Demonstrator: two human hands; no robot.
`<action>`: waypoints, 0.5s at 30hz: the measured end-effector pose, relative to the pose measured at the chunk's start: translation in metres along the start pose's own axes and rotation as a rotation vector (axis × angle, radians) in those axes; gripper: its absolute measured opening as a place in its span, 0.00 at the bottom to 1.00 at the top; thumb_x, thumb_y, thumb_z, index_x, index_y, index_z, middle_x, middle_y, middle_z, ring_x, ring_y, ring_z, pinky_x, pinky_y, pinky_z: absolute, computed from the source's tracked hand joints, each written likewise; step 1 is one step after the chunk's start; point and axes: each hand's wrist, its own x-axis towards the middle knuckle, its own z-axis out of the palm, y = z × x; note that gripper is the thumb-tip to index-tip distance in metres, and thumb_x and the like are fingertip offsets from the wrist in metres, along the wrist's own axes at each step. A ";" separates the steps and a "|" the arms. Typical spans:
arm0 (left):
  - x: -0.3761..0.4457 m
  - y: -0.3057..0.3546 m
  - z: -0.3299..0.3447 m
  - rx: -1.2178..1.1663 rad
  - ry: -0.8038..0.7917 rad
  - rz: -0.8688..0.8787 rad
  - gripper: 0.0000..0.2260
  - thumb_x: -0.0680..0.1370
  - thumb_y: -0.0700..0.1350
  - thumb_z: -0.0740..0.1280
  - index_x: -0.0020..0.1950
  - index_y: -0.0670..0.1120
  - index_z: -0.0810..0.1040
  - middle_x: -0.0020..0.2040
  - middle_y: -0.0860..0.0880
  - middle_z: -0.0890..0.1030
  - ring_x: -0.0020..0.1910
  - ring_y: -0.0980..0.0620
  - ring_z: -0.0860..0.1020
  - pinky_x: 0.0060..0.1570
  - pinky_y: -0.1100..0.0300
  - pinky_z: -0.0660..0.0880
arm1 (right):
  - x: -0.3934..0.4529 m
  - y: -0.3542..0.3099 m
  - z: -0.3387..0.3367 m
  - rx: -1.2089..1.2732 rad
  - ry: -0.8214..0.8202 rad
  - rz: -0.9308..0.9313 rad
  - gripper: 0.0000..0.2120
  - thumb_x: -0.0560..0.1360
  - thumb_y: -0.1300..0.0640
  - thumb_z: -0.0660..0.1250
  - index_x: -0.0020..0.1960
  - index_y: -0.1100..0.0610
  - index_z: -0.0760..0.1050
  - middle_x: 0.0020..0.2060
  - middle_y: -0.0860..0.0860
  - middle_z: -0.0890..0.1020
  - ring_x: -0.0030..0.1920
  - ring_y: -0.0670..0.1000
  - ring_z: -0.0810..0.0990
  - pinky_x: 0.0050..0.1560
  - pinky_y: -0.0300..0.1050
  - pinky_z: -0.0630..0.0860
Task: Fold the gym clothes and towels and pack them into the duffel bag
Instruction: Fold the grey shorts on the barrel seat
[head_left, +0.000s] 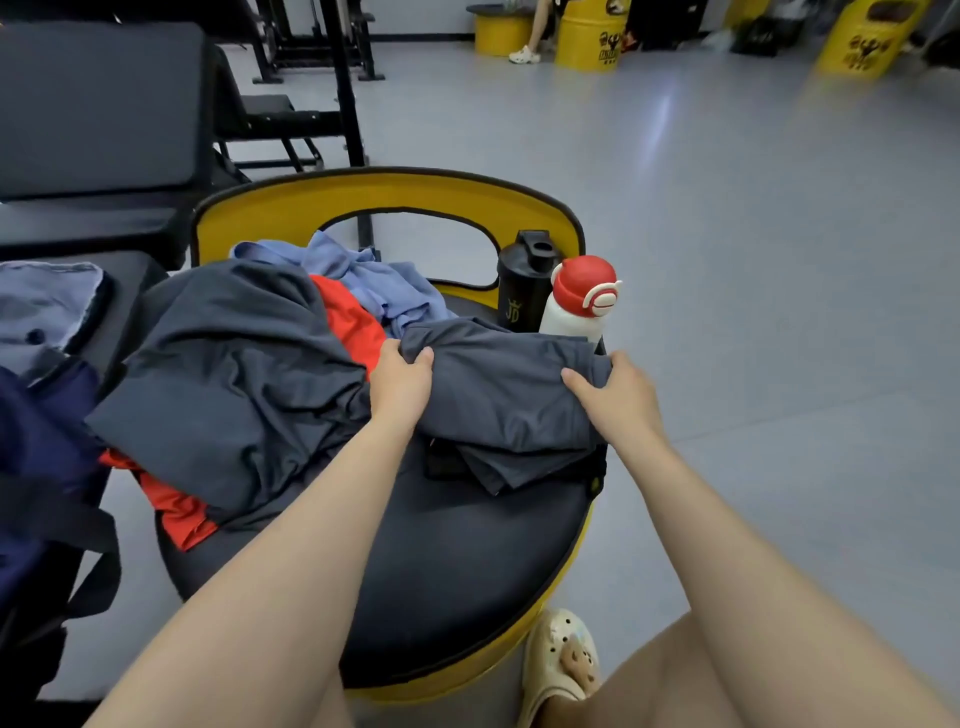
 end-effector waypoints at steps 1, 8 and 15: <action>0.002 -0.004 0.001 0.020 0.002 0.004 0.11 0.79 0.45 0.63 0.56 0.39 0.72 0.56 0.39 0.78 0.57 0.40 0.74 0.54 0.53 0.68 | 0.000 0.001 0.004 -0.024 0.003 -0.020 0.23 0.75 0.44 0.67 0.59 0.61 0.71 0.55 0.56 0.76 0.55 0.57 0.75 0.47 0.44 0.69; 0.013 -0.004 0.001 0.027 -0.037 -0.016 0.07 0.78 0.47 0.64 0.51 0.43 0.71 0.54 0.40 0.78 0.55 0.42 0.75 0.54 0.53 0.70 | 0.006 -0.006 -0.003 -0.015 -0.028 -0.026 0.17 0.74 0.47 0.68 0.53 0.60 0.72 0.48 0.53 0.77 0.48 0.54 0.74 0.44 0.44 0.68; 0.005 0.000 -0.014 -0.107 -0.151 -0.048 0.09 0.79 0.45 0.63 0.56 0.43 0.70 0.50 0.47 0.74 0.49 0.49 0.72 0.47 0.57 0.69 | -0.003 -0.005 -0.014 0.099 -0.173 0.073 0.21 0.74 0.46 0.68 0.59 0.59 0.72 0.48 0.50 0.74 0.49 0.51 0.72 0.45 0.47 0.73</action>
